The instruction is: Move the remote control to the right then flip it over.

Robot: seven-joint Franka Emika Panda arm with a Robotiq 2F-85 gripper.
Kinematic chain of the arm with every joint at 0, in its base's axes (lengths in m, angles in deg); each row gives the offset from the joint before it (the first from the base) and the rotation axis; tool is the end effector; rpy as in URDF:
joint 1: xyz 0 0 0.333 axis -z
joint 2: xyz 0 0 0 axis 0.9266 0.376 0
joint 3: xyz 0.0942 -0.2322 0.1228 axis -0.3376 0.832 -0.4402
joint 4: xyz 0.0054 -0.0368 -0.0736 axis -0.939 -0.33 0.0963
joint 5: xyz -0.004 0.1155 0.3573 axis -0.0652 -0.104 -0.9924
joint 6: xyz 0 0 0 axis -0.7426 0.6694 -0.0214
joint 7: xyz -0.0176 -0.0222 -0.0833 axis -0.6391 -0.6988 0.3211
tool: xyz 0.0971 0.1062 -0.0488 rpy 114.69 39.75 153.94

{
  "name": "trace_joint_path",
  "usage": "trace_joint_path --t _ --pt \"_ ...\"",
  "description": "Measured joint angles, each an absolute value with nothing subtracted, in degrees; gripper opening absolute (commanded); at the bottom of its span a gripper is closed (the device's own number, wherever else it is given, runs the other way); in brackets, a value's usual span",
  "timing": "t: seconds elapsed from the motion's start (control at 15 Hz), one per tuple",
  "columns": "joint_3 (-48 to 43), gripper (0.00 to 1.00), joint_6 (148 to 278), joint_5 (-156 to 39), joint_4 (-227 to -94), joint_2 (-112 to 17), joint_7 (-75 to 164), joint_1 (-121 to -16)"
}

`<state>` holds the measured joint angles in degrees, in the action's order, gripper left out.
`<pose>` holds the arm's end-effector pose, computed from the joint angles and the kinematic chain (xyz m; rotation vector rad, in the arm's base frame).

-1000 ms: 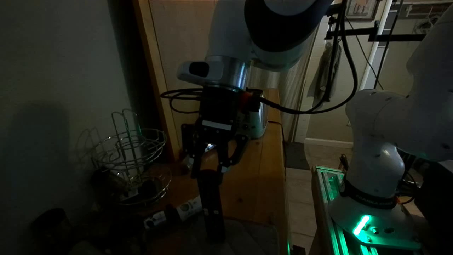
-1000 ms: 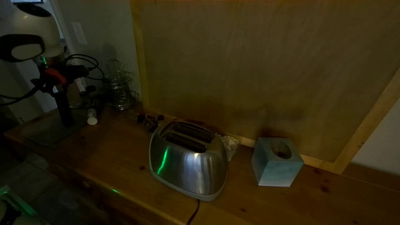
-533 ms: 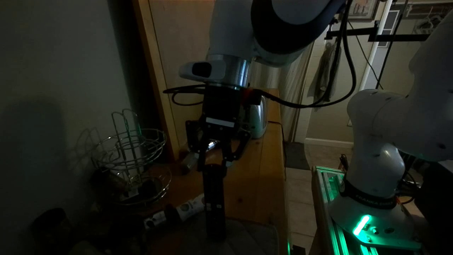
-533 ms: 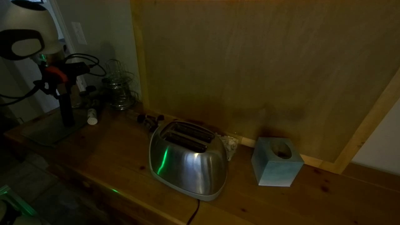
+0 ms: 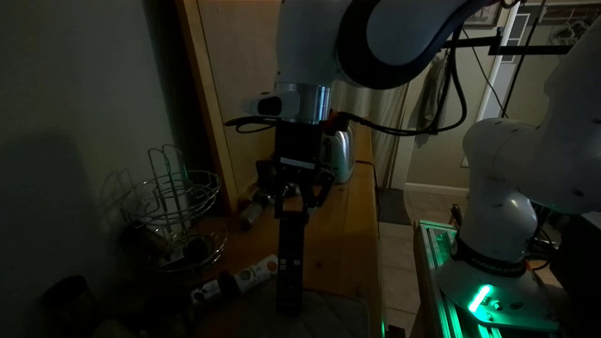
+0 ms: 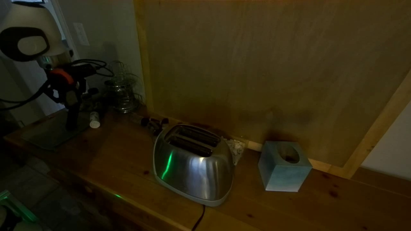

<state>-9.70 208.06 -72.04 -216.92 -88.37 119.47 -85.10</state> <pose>0.3817 0.1538 0.3405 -2.2645 -2.0702 -0.2129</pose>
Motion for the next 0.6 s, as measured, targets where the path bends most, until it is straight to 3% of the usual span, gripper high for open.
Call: trace_joint_path --t 0.6 --pt "-10.5 0.24 205.5 -64.2 -217.2 -84.0 109.7 -82.8"
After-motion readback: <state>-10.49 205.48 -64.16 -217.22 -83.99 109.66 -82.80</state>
